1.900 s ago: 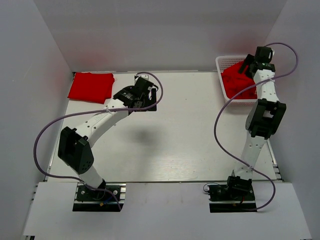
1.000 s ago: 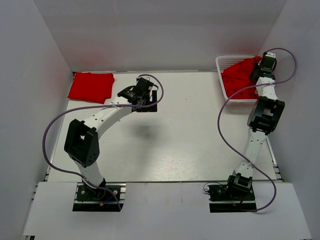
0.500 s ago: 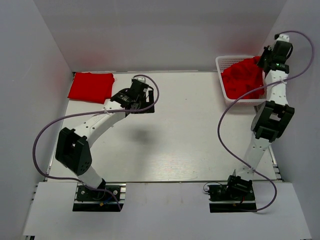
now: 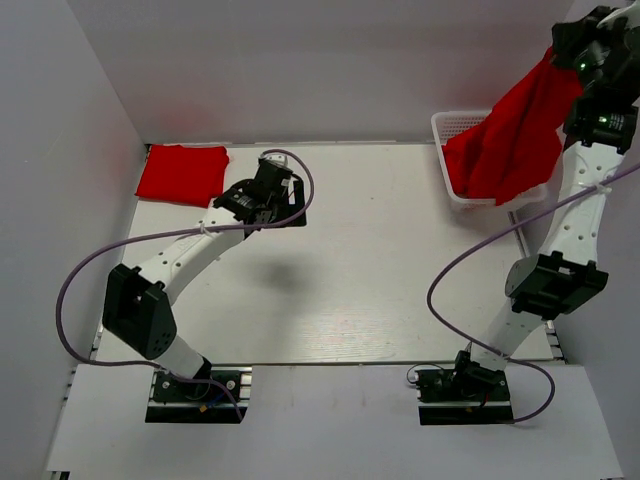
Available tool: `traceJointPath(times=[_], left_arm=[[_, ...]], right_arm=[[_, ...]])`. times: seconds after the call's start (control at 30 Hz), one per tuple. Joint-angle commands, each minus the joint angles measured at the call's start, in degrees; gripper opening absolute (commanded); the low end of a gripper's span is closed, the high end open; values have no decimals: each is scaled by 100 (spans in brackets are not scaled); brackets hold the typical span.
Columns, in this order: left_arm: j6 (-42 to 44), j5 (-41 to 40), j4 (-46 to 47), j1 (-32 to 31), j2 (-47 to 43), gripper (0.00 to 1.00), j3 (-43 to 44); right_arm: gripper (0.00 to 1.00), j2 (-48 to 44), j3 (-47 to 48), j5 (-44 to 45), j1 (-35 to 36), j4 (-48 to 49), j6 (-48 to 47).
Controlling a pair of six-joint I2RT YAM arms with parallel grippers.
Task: Fold and stack the t-shirts
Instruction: Move the tshirt to the center of the board
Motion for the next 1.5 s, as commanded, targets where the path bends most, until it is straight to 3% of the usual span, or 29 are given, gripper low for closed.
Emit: traceJointPath(times=[0.0, 0.07, 0.1, 0.23, 0.37, 0.63, 0.73, 0.77, 0.8, 0.83, 0.87, 0.9, 0.97, 1.0, 1.07, 1.1, 1.17, 1.23, 1.27, 1.47], left_arm=[[2, -94, 38, 32, -688, 100, -127], [2, -156, -14, 32, -830, 100, -180], [2, -226, -15, 32, -891, 100, -180], [2, -332, -198, 32, -1181, 100, -180], [2, -455, -541, 32, -1445, 100, -180], [-147, -772, -1174, 32, -2192, 100, -127], [-393, -877, -1464, 32, -2499, 100, -259], [-463, -877, -1517, 32, -2561, 100, -364], [-463, -877, -1578, 32, -2631, 100, -365], [-533, -929, -1683, 32, -2710, 100, -434], [-595, -930, -1798, 32, -2711, 100, -487], [-595, -930, -1799, 32, -2711, 100, -488], [-648, -930, -1860, 32, -2773, 100, -549], [-648, -930, -1860, 32, -2773, 100, -549], [-648, -860, -1860, 32, -2720, 100, -672], [-648, -781, -1860, 32, -2659, 100, -672], [-648, -702, -1860, 32, -2571, 100, -725], [-648, -631, -1860, 32, -2500, 100, -725], [-648, -561, -1860, 32, -2422, 100, -725], [-586, -315, -1992, 32, -2307, 100, -830]], right_arm=[[0, -535, 451, -1282, 56, 1474, 1257], [0, -579, 599, -2089, 169, 1940, 1699], [0, -579, 757, -2345, 205, 2402, 2406], [0, -614, 1154, -2672, 512, 3311, 3572], [0, -930, 1049, -2585, 811, 3610, 3732], [0, -1440, -259, -3768, 1619, 3751, 4171], [0, -2131, -2527, -4105, 2267, 4013, 3821], [0, -2265, -3564, -4062, 2410, 4033, 3298], [0, -2406, -4027, -3878, 2533, 3972, 3066], [0, -2538, -5023, -3772, 3004, 3936, 2829], [0, -2913, -6712, -3206, 3331, 3623, 2139], [0, -2917, -6729, -3200, 3334, 3620, 1976], [0, -3014, -7473, -3121, 3911, 3916, 1834], [0, -2996, -8442, -3225, 4140, 4058, 1755], [0, -2970, -8846, -3192, 4588, 3851, 1571], [4, -2970, -9039, -3104, 4695, 3230, 961], [16, -2978, -9050, -2674, 4984, 2208, 605], [43, -2952, -9006, -2418, 5056, 1407, 217], [90, -2952, -8989, -2339, 5091, 1248, 164], [90, -3251, -8383, -1225, 5144, -61, -127]])
